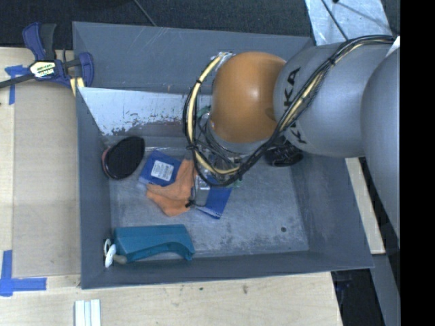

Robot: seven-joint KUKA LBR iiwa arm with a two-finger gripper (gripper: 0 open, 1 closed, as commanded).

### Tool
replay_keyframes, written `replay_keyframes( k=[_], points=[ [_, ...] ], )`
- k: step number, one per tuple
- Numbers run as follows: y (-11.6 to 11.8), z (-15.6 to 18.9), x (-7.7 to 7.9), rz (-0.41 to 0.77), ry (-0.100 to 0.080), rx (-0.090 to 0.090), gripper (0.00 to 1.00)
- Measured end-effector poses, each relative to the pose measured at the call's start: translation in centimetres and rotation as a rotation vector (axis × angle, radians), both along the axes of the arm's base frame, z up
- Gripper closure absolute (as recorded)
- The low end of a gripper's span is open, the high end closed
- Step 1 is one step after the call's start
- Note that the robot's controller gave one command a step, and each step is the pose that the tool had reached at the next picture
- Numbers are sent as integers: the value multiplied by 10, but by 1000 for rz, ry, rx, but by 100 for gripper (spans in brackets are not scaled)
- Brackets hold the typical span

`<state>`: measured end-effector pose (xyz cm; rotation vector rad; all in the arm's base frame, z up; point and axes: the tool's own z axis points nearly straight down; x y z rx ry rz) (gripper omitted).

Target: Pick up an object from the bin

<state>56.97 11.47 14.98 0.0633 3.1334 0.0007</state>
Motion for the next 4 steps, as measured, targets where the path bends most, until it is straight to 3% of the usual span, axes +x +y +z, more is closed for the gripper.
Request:
replay_keyframes(
  k=[1,2,3,4],
  points=[
    [-4,-27,0,-121,6,1,0],
    [-17,-65,15,117,4,1,100],
    [-17,-65,15,117,4,1,100],
    [-26,94,33,97,0,0,100]
  ],
)
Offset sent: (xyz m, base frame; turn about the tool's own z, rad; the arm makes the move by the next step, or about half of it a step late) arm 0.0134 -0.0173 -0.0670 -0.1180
